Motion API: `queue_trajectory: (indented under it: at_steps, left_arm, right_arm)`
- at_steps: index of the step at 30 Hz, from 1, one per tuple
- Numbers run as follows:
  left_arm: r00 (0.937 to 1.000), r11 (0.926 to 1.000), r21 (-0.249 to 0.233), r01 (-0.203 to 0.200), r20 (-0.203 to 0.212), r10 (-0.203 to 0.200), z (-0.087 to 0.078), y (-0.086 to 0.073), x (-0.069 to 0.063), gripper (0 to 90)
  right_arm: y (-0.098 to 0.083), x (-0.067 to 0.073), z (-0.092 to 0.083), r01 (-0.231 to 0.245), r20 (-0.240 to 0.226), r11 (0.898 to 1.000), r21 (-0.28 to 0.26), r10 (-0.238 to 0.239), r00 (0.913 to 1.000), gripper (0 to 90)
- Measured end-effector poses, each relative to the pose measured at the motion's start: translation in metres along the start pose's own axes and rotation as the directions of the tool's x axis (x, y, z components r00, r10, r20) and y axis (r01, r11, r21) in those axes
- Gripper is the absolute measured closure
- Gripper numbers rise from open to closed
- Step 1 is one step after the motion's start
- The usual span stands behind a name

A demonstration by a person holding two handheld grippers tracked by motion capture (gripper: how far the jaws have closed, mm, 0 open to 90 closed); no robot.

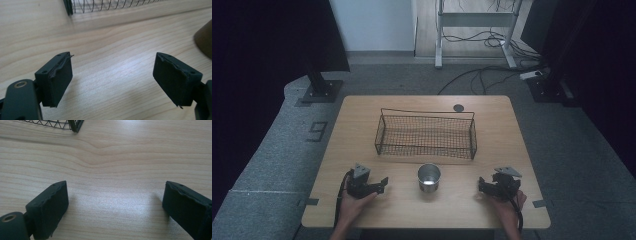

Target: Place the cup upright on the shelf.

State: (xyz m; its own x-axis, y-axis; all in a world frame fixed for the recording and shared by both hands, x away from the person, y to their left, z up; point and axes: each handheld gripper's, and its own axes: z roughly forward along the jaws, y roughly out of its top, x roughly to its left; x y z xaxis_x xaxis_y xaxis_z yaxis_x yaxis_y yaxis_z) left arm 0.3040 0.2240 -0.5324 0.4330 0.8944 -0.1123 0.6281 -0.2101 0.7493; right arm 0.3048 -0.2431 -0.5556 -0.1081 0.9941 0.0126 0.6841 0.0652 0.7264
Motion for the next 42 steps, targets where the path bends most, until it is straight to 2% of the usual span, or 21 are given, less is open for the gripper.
queue_trajectory:
  at_steps: [9,10,11,15,27,33,42]
  left_arm:
    - [0.9993,0.9982,-0.06,0.001,0.038,0.001,-0.015,0.008,-0.005,15.5]
    - [0.999,0.9971,-0.077,0.001,0.044,0.002,-0.018,0.01,-0.006,15.5]
    - [0.9988,0.993,-0.118,0.001,0.048,0.005,-0.025,0.012,-0.009,15.6]
    - [0.9982,0.987,-0.161,-0.005,0.059,0.015,-0.035,0.017,-0.014,15.5]
    - [0.9945,0.9816,-0.191,-0.003,0.102,0.023,-0.047,0.023,-0.023,15.3]
    - [0.9925,0.9764,-0.215,-0.014,0.115,0.04,-0.052,0.026,-0.031,15.4]
    - [0.9874,0.9777,-0.207,-0.034,0.144,0.065,-0.052,0.028,-0.041,15.3]
  right_arm:
    - [-0.001,-0.001,-0.001,0.002,-0.002,1.0,-0.005,-0.002,1.0,8.2]
    - [-0.001,-0.001,-0.001,0.002,-0.002,1.0,-0.005,-0.002,1.0,8.3]
    - [-0.001,-0.001,-0.001,0.002,-0.002,1.0,-0.005,-0.002,1.0,8.4]
    - [-0.001,-0.002,-0.001,0.0,-0.001,1.0,-0.005,0.0,1.0,8.4]
    - [-0.001,-0.003,-0.001,-0.002,0.0,1.0,-0.01,0.002,1.0,9.9]
    - [-0.001,-0.003,-0.001,-0.003,0.002,1.0,-0.01,0.003,1.0,10.3]
    - [-0.001,-0.003,-0.001,-0.005,0.002,1.0,-0.01,0.005,1.0,10.5]
